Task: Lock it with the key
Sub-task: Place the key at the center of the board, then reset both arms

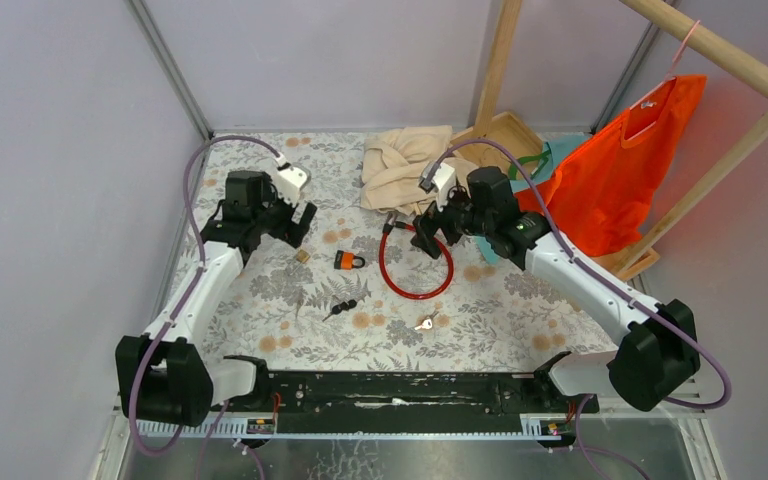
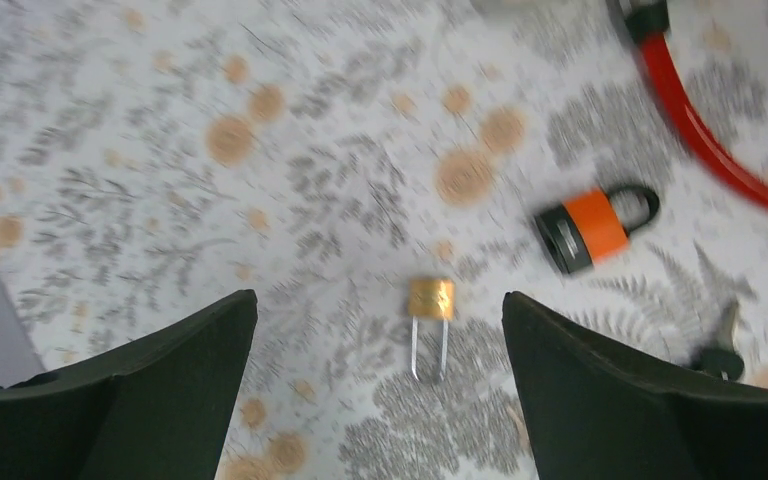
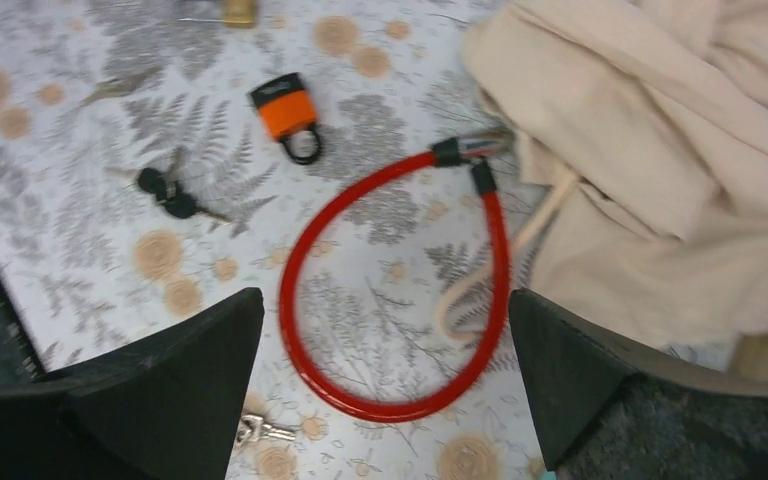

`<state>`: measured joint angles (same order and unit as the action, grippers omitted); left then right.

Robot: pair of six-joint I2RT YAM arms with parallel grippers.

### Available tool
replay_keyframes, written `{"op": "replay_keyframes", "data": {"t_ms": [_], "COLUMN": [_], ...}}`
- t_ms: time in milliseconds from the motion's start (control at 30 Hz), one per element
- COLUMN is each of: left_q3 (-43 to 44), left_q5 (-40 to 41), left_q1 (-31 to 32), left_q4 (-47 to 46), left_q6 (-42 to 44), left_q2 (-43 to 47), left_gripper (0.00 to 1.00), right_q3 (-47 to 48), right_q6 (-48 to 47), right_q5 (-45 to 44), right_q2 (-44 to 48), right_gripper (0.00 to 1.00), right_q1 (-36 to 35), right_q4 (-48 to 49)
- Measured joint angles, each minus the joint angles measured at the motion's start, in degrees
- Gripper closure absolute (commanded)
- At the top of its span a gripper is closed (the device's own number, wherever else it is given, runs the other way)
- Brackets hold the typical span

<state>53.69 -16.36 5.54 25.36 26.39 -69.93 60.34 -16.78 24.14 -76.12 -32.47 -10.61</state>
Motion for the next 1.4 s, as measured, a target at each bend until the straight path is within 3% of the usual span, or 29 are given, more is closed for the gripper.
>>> {"op": "replay_keyframes", "data": {"t_ms": [233, 400, 567, 967, 1400], "left_q3": [-0.2, -3.5, -4.2, -4.4, -6.4], "left_q5": [5.4, 5.9, 3.5, -2.8, -4.0], "left_q1": [-1.1, -1.1, -1.1, -1.1, -1.5], "left_q4": [-16.5, -25.3, -26.3, -21.6, -22.3], "left_q6": [-13.6, -20.6, -25.4, -24.8, -26.8], "left_q2": [1.3, 3.5, 5.4, 17.0, 18.1], "left_gripper": [0.0, 0.0, 0.0, 0.0, 0.0], "right_q3": [0.0, -7.5, -8.6, -11.3, -15.3], "right_q6": [3.5, 4.5, 6.4, 5.1, 4.7], "right_q5": [-18.1, -25.1, -26.2, -19.9, -20.0], "right_q2": [1.2, 8.9, 12.6, 22.5, 25.0], "right_gripper": [0.01, 0.01, 0.01, 0.01, 0.01], "right_q1": [0.0, 0.5, 3.5, 6.6, 10.5], "right_q4": [1.5, 7.5, 8.4, 8.4, 10.1]}}
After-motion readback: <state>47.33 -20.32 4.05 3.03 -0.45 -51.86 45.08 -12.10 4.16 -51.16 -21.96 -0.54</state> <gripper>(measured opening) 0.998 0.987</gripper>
